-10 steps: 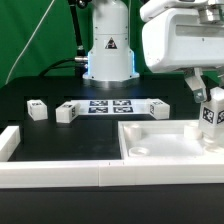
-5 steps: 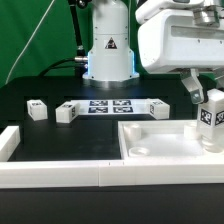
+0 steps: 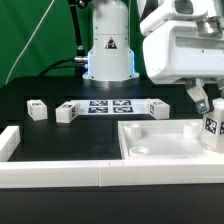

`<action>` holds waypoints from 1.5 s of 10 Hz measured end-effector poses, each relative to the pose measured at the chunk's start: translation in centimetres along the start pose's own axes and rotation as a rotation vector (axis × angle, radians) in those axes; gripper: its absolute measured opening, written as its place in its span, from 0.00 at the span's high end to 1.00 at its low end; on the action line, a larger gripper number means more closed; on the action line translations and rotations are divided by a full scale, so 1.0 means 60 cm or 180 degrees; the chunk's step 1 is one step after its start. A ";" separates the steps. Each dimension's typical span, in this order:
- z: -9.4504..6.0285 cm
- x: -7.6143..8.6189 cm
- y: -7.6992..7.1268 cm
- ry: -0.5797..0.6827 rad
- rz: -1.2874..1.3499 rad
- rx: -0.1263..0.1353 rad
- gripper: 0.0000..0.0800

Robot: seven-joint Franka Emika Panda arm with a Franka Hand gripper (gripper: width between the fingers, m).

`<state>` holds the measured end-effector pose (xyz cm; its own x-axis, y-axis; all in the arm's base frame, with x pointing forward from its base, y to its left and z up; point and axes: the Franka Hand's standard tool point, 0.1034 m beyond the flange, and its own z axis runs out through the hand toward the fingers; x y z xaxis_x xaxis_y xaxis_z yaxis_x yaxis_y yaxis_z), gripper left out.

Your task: Assemble one leg

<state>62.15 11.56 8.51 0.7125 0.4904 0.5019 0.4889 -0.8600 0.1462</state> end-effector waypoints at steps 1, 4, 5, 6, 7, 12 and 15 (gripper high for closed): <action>0.002 0.000 0.001 0.0082 0.0004 -0.0038 0.60; 0.012 -0.038 -0.017 0.0111 0.0009 -0.0047 0.61; 0.013 -0.041 -0.017 0.0087 0.0014 -0.0039 0.61; 0.013 -0.040 -0.017 0.0078 0.0012 -0.0033 0.58; 0.014 -0.041 -0.017 0.0075 0.0012 -0.0032 0.58; 0.014 -0.041 -0.018 0.0071 0.0013 -0.0030 0.19; -0.011 -0.018 -0.002 -0.0047 0.0007 0.0004 0.19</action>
Offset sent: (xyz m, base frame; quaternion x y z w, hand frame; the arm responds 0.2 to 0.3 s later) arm -0.0273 -0.0001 -0.0212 -0.0081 0.0316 0.0088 0.9994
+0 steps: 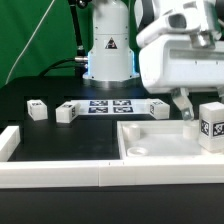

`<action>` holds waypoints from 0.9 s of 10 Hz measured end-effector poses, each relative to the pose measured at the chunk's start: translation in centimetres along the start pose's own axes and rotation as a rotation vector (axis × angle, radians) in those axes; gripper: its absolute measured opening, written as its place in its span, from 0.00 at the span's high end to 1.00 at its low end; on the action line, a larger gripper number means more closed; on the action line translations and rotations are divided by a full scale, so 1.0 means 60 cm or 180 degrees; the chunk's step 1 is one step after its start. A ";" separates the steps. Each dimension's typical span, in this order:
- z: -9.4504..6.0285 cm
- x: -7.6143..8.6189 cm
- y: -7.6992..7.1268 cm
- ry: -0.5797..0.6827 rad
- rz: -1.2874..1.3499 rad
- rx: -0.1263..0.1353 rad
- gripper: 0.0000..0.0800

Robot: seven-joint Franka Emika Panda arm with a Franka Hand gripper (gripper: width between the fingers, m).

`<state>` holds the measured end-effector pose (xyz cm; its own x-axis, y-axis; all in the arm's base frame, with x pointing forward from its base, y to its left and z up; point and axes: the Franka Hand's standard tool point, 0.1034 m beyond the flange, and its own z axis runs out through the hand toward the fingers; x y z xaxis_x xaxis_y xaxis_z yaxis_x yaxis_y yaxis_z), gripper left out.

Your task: Assemble one leg

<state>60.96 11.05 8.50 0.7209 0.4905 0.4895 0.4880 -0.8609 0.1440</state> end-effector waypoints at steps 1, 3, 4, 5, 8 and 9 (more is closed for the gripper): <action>-0.004 0.001 0.009 -0.0075 0.0024 0.0021 0.19; 0.000 0.002 -0.006 -0.0151 0.0001 0.0081 0.19; 0.005 -0.004 -0.014 -0.0331 0.0029 0.0168 0.19; 0.010 -0.007 -0.020 -0.0728 0.0099 0.0331 0.19; 0.008 0.006 -0.023 -0.1401 0.0133 0.0575 0.19; 0.005 -0.004 -0.027 -0.1702 0.0113 0.0685 0.19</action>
Offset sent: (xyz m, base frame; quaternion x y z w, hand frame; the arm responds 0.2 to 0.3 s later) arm 0.0000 0.0000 0.0000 0.0000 -0.0799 0.0000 0.9968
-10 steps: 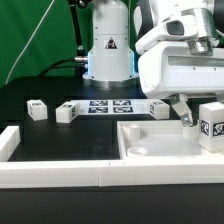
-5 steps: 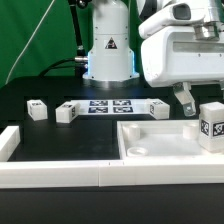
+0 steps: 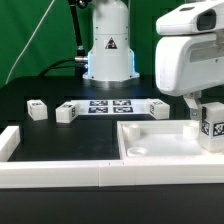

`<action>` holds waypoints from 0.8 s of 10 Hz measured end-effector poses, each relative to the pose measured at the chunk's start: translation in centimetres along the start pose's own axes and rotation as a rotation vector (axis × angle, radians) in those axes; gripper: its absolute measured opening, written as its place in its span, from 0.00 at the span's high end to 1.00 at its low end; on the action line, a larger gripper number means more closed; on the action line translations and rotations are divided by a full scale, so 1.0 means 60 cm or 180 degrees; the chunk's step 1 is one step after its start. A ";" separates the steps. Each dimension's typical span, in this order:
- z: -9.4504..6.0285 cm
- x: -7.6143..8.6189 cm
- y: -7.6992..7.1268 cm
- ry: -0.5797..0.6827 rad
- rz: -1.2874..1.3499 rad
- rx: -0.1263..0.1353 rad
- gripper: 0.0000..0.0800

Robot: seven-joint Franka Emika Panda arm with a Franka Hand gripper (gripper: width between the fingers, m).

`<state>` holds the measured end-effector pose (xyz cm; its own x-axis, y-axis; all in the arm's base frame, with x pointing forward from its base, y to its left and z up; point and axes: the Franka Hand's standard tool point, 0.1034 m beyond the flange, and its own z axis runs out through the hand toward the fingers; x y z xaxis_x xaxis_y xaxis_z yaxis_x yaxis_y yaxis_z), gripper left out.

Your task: Assemble one leg

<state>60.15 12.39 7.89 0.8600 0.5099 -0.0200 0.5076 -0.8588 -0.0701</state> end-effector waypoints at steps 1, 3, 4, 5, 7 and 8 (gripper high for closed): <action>-0.002 0.005 0.002 -0.0166 -0.0018 0.0049 0.19; 0.000 0.011 0.005 -0.0064 -0.0013 0.0015 0.19; 0.000 0.011 0.005 -0.0063 -0.0012 0.0015 0.19; 0.000 0.011 0.006 -0.0062 -0.0008 0.0015 0.19; -0.012 0.029 0.034 0.0197 0.0086 -0.0101 0.19; -0.017 0.031 0.044 0.0240 0.0121 -0.0125 0.19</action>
Offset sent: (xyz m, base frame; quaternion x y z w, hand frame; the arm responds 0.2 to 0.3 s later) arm 0.0000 0.0000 0.0000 0.0000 0.0000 0.0000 1.0000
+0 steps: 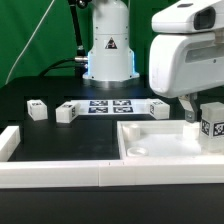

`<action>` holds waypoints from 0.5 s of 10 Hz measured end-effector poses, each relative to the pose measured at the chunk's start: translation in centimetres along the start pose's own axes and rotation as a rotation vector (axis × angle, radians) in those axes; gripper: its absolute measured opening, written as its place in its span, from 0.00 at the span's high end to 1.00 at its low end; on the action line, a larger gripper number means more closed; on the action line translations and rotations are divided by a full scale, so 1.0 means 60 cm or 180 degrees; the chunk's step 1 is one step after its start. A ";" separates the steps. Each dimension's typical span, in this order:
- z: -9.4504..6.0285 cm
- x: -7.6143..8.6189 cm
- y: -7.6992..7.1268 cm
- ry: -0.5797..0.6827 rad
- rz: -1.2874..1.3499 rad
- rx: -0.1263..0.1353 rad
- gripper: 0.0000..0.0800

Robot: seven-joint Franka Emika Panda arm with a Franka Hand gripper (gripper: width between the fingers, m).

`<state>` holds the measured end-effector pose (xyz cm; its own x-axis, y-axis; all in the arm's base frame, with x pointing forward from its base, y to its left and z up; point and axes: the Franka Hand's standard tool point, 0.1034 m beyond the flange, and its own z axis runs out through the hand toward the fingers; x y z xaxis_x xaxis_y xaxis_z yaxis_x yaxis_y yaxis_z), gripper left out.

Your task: Assemble one leg

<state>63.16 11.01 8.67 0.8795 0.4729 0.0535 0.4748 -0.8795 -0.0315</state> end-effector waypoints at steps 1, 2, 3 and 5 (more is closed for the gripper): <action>-0.002 0.003 0.005 0.0038 0.0010 -0.0019 0.19; -0.002 0.003 0.005 0.0038 0.0008 -0.0019 0.19; -0.001 0.003 0.005 0.0036 0.0008 -0.0018 0.35; -0.001 0.003 0.004 0.0036 0.0007 -0.0017 0.51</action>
Offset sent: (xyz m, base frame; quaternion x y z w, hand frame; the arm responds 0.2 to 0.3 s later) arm 0.0000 0.0000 0.0000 0.0000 0.0000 0.0000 1.0000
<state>63.45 10.87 8.76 0.8801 0.4704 0.0649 0.4727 -0.8808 -0.0263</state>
